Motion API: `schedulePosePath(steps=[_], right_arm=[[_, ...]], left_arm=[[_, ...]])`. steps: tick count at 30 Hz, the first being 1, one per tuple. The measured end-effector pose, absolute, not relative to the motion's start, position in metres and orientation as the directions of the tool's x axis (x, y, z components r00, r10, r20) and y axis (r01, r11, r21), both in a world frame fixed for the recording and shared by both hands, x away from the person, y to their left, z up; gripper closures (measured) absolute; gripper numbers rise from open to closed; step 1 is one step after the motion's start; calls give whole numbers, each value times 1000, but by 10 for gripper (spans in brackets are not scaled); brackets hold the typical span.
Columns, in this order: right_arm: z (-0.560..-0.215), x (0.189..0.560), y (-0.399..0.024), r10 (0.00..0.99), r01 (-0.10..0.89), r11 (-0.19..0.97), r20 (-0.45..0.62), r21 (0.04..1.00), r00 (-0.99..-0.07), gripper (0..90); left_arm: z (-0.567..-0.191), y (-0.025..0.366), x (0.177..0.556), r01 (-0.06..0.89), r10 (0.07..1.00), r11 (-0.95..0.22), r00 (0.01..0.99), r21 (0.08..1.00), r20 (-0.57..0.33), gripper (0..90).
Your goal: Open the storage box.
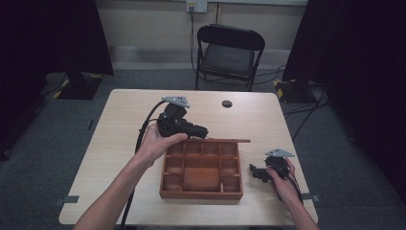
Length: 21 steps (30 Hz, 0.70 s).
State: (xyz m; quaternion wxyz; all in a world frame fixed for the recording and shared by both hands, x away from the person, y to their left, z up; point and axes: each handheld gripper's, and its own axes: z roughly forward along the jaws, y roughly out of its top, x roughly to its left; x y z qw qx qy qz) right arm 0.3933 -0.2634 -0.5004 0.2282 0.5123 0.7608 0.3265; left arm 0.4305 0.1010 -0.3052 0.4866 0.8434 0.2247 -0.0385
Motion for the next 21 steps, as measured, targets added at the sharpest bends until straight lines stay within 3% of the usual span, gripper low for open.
schedulePosePath(steps=[21], right_arm=[[-500,393,-263,929,631,262,-13,731,-371,99]], left_arm=[[-306,101,429,409,345,-420,898,810,-274,827]])
